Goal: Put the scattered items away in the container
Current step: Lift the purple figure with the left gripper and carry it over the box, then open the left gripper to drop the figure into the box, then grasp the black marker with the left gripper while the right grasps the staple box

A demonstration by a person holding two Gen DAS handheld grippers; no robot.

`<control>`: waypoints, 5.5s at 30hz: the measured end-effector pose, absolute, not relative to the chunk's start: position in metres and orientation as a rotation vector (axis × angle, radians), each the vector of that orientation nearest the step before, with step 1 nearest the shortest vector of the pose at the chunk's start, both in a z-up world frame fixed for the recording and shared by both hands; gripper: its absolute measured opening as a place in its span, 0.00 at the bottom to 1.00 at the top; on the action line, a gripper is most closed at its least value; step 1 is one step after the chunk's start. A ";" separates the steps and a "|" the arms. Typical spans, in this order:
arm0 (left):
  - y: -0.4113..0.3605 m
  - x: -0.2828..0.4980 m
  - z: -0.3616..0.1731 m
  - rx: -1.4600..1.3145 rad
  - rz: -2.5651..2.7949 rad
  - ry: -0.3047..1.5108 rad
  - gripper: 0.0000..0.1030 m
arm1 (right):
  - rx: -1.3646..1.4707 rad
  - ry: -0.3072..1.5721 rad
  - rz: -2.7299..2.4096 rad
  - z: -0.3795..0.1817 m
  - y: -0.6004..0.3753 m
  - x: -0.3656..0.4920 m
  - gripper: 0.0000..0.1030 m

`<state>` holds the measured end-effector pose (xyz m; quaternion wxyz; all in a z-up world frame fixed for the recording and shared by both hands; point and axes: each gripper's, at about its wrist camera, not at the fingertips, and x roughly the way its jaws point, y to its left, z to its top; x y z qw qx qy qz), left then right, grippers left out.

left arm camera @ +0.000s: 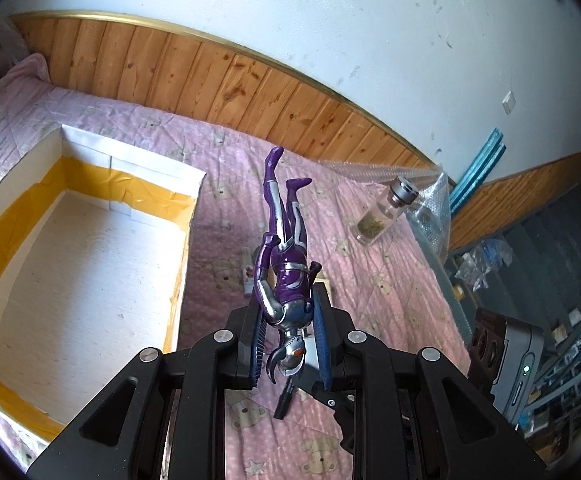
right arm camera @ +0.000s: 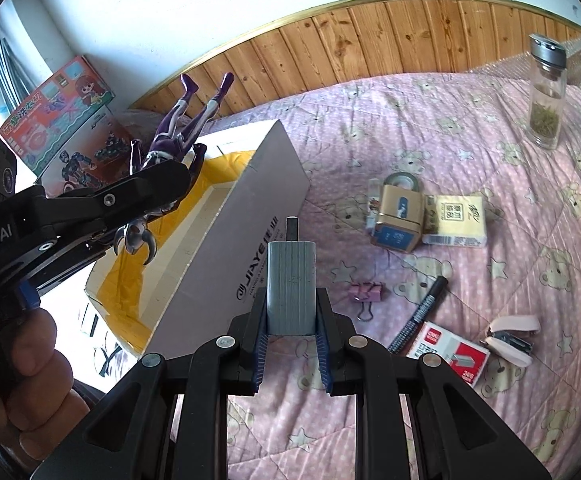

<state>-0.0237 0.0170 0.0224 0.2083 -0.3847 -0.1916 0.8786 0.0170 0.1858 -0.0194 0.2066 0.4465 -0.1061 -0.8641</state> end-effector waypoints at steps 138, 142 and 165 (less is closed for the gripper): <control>-0.079 -0.051 -0.019 -1.504 2.634 -0.677 0.29 | 1.015 0.045 -2.148 0.010 0.087 0.000 0.32; -0.072 -0.039 -0.009 -1.444 2.686 -0.624 0.29 | 0.995 0.033 -2.154 0.014 0.094 0.008 0.32; 0.029 0.017 0.027 -1.063 2.658 -0.265 0.29 | 0.940 -0.138 -2.249 0.031 0.190 0.035 0.32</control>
